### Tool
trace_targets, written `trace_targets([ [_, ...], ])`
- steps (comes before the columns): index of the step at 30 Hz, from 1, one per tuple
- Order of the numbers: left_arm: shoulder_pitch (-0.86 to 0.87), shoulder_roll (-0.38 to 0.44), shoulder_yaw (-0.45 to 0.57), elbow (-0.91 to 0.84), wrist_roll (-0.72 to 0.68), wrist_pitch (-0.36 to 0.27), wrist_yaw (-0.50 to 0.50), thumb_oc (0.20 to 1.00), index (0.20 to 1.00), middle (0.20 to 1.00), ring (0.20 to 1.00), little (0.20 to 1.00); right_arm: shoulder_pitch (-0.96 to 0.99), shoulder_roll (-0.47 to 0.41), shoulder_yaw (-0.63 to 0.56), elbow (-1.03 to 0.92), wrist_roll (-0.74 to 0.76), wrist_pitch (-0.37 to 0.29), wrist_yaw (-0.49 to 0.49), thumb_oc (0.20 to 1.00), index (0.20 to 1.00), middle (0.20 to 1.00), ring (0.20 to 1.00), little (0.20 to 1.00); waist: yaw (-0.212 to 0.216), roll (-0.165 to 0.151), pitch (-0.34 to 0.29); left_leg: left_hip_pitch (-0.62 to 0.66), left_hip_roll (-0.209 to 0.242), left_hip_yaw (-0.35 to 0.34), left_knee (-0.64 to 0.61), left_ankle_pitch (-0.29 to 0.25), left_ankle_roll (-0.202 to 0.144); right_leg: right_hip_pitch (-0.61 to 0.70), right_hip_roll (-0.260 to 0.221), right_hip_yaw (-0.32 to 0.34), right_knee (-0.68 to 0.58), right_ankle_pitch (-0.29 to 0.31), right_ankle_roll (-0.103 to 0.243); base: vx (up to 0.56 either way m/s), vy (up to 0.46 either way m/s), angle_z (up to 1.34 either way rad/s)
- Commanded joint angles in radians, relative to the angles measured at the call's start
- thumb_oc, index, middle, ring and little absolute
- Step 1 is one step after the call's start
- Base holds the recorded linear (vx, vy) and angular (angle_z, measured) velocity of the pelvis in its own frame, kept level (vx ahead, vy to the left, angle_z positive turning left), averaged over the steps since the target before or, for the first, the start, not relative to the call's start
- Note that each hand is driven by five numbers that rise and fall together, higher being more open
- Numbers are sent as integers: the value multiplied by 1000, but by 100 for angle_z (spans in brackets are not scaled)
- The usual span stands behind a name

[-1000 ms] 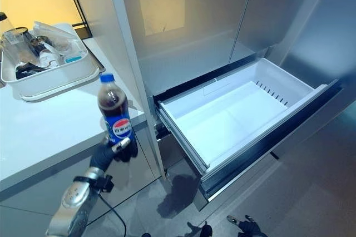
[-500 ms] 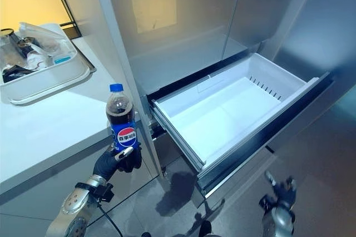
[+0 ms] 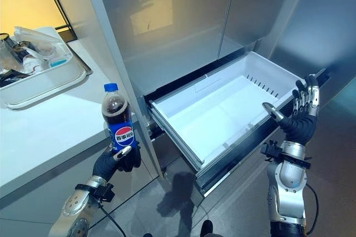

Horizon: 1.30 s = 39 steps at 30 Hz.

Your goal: Take the drinks into the refrigerator

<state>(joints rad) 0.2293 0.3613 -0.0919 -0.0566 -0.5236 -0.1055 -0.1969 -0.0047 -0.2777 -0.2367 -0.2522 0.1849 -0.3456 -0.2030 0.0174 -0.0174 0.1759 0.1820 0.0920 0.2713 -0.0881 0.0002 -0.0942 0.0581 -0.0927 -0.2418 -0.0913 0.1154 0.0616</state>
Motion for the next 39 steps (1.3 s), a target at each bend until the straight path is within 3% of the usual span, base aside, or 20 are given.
trace_targets([
  [1,-96,24,82,-109,28,-172,-44,200,200,200,200,200,-73,-71,6,-77,-16,-43,87,1000,1000,1000,1000,1000,24,-10,-22,-18,-55,-48,1,-59,63,38,-29,-52,78,-76,67,0,0,0],
  [9,-123,92,42,-97,24,-187,-125,200,200,200,200,200,-125,-231,166,17,134,10,297,1000,1000,1000,1000,1000,51,-27,-32,-22,-54,-54,1,-52,56,41,-28,-66,77,-74,67,0,0,0],
  [12,-145,108,-3,-93,24,-190,-142,200,200,200,200,200,-158,-261,227,94,166,27,330,1000,1000,1000,1000,1000,59,-31,-34,-22,-53,-55,1,-51,54,41,-29,-70,76,-73,68,0,0,0],
  [17,-221,156,-125,-88,85,-212,-162,200,200,200,200,200,-284,-293,467,335,271,83,470,1000,1000,1000,1000,1000,77,-37,-40,-21,-50,-56,1,-48,47,49,-28,-77,76,-74,67,0,-2,1],
  [21,-252,163,-177,-77,131,-224,-154,200,200,200,200,200,-342,-271,560,447,312,104,510,1000,1000,1000,1000,1000,82,-37,-42,-19,-49,-56,1,-48,45,51,-28,-81,77,-76,67,5,-5,2],
  [24,-293,151,-247,-25,223,-234,-130,200,200,200,200,200,-409,-204,678,549,338,139,566,1000,1000,1000,1000,1000,89,-34,-41,-16,-48,-57,1,-50,44,52,-27,-83,82,-81,67,0,0,0],
  [28,-314,132,-285,25,309,-242,-101,200,200,200,200,200,-448,-131,745,573,378,165,605,1000,1000,1000,1000,1000,95,-29,-40,-13,-47,-57,1,-51,44,53,-27,-85,85,-86,66,0,0,0],
  [35,-335,107,-318,61,348,-245,-79,200,200,200,200,200,-505,-75,785,561,377,164,601,1000,1000,1000,1000,1000,102,-25,-40,-13,-45,-60,1,-51,44,54,-28,-88,87,-88,67,4,0,0],
  [39,-367,73,-367,107,364,-237,-66,200,200,200,200,200,-565,4,802,571,397,162,574,1000,1000,1000,1000,1000,106,-22,-44,-13,-45,-60,1,-51,45,56,-28,-89,84,-90,66,0,0,0],
])
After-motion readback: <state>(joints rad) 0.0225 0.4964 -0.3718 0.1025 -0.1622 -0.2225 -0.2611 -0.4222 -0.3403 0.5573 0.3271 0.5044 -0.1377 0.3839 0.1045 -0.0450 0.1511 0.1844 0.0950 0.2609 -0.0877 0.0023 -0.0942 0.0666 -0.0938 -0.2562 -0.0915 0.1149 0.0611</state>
